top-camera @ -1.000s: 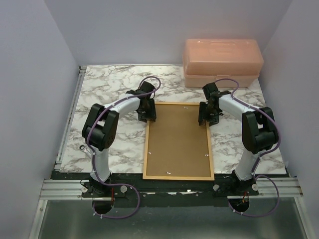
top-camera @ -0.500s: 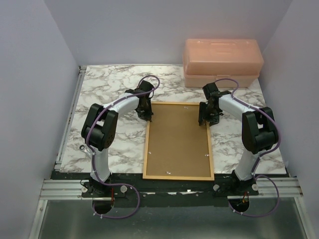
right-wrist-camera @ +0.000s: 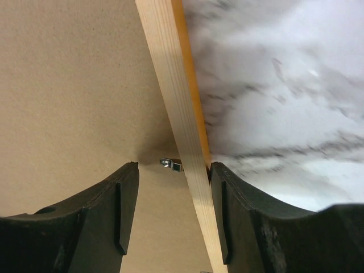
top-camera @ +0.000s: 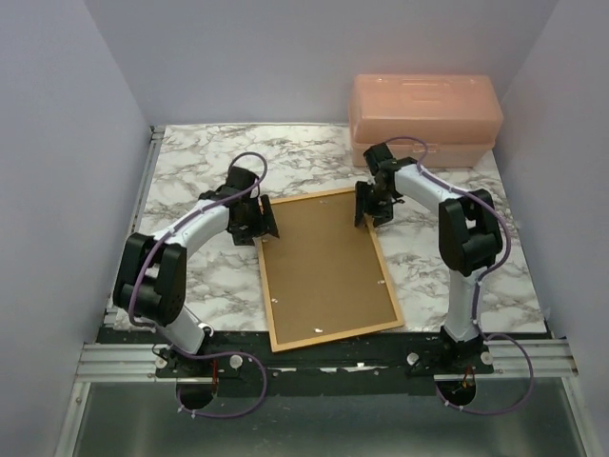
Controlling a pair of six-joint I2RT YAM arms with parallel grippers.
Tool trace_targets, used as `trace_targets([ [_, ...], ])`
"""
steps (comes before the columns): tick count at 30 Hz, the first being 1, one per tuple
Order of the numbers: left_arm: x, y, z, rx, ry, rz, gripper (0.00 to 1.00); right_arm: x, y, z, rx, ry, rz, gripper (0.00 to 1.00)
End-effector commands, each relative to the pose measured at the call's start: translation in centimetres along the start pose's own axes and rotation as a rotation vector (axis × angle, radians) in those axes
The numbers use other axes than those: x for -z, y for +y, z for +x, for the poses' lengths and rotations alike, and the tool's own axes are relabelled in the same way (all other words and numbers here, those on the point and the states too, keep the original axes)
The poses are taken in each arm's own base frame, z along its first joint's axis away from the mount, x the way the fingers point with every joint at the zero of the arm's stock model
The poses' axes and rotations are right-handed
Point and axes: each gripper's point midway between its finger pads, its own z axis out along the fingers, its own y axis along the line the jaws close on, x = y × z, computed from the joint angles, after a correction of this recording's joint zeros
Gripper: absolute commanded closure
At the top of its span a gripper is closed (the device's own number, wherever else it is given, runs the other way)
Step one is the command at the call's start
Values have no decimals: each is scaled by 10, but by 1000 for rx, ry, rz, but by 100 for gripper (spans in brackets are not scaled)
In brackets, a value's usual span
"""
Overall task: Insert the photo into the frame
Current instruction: Install the photo frame at the center of the board.
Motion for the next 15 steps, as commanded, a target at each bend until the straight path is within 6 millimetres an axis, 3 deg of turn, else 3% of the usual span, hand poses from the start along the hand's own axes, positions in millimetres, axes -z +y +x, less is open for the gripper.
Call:
trace_targets([
  [1, 16, 1, 18, 27, 4, 70, 28, -8, 45, -13, 41, 10, -67, 41],
  [5, 13, 25, 51, 93, 49, 19, 30, -10, 63, -31, 56, -12, -65, 40],
  [9, 5, 46, 78, 154, 86, -36, 38, 2, 63, -46, 57, -57, -37, 33],
  [13, 7, 39, 82, 139, 79, 1, 39, 20, 56, -53, 61, -108, 7, 24],
  [15, 15, 30, 77, 119, 52, 36, 35, 27, 50, -52, 60, -128, 31, 22],
])
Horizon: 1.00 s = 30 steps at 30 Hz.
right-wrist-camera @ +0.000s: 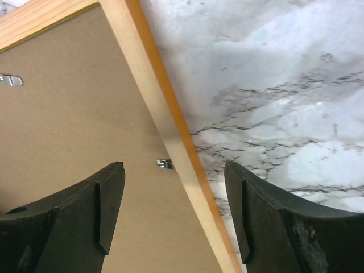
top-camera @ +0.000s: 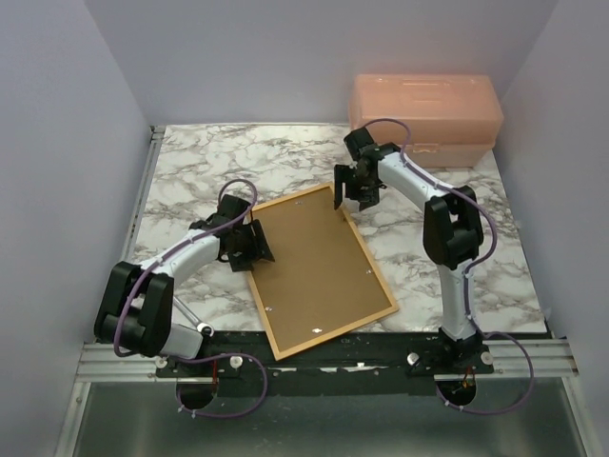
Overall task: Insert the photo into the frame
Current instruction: Install the photo frame at the center of the board, then adjust the photo frame at the center of the board.
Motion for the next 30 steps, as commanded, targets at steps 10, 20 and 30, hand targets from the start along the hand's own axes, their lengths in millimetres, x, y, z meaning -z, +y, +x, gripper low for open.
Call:
trace_targets([
  [10, 58, -14, 1, -41, -103, 47, 27, 57, -30, 33, -28, -41, 78, 18],
  [20, 33, 36, 39, 39, 3, -113, 36, 78, -55, 100, -96, 18, 27, 17],
  [30, 0, 18, 45, 64, 103, -32, 70, 95, -62, 151, -164, 68, -44, 8],
])
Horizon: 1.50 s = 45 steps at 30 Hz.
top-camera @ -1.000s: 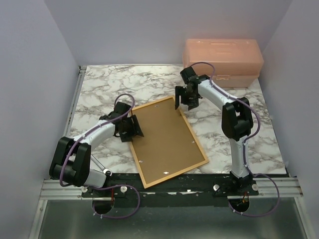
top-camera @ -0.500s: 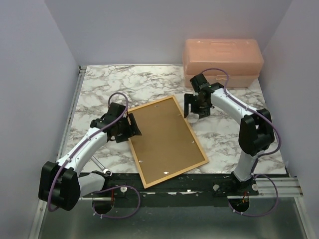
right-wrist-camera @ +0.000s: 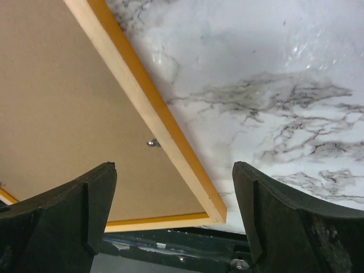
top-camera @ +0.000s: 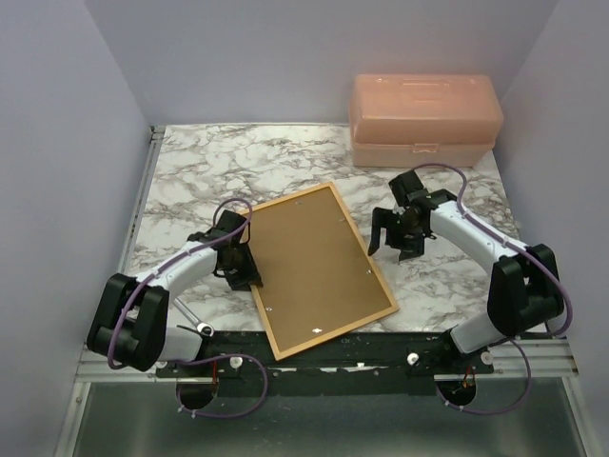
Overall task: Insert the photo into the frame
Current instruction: Adjust the photo frame at the center of the board.
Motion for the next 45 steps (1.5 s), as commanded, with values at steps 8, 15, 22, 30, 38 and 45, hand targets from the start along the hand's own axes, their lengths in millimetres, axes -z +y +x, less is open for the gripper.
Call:
trace_targets([
  [8, -8, -67, -15, 73, 25, 275, 100, 21, 3, 19, -76, -30, -88, 0],
  [15, 7, -80, -37, 223, -104, 346, 100, 14, 1, 33, -110, 29, -79, 0],
  [22, 17, -80, -36, 305, -197, 374, 100, 6, 13, 48, -164, 83, -167, 2],
  [30, 28, -96, -17, 294, -232, 406, 60, -5, 32, 71, -233, 172, -311, 7],
  [38, 37, -91, -9, 292, -257, 420, 40, -30, 12, 95, -236, 219, -239, 17],
  [45, 61, -76, -16, 256, -361, 403, 40, -53, -8, 81, -176, 172, -121, 33],
])
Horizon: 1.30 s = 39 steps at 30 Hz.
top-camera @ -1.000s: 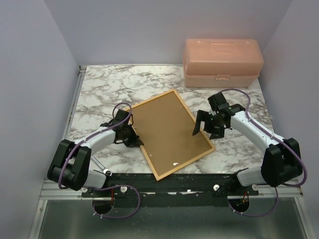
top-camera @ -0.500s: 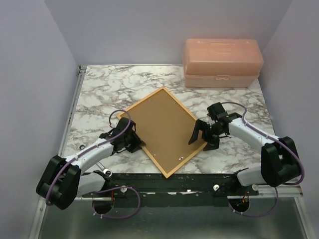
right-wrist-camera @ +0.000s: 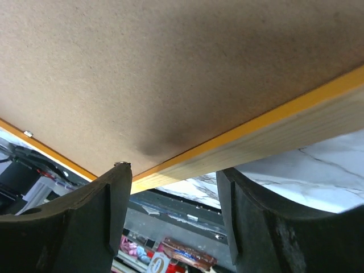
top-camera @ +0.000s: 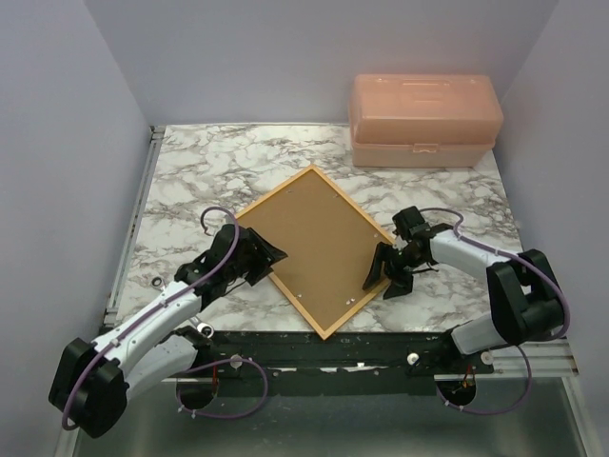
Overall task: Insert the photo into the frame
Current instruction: Adjust the photo frame at the center of the board.
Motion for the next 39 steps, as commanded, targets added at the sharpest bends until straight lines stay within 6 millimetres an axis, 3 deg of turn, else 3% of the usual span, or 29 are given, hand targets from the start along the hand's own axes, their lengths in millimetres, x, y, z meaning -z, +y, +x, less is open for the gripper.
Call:
trace_targets([
  [1, 15, 12, -17, -36, -102, -50, 40, -13, -11, -29, 59, -83, 80, 36],
  [6, 33, 12, -34, -105, -179, -93, 41, -13, -17, -51, 111, -127, 163, 56],
  [7, 43, 5, -47, -182, -211, -128, 41, -7, -23, -71, 165, -164, 252, 84],
  [9, 47, 4, -54, -220, -219, -157, 41, -2, -25, -83, 193, -188, 302, 95],
  [11, 48, 3, -60, -259, -218, -183, 41, 5, -27, -96, 224, -223, 362, 100],
  [15, 47, 3, -70, -308, -191, -208, 40, 16, -29, -117, 272, -270, 453, 99],
  [23, 40, 31, -89, -299, -143, -313, 37, 32, -43, -145, 287, -354, 653, 99],
  [28, 35, 58, -93, -302, -114, -433, 35, 34, -25, -155, 272, -361, 611, 76],
  [31, 30, 73, -93, -294, -88, -495, 35, 34, -13, -155, 247, -356, 555, 56],
  [36, 15, 92, -86, -279, -20, -551, 34, 36, 8, -144, 203, -323, 370, 40],
  [39, 5, 101, -79, -275, 35, -572, 34, 31, 12, -131, 164, -253, 224, 38],
])
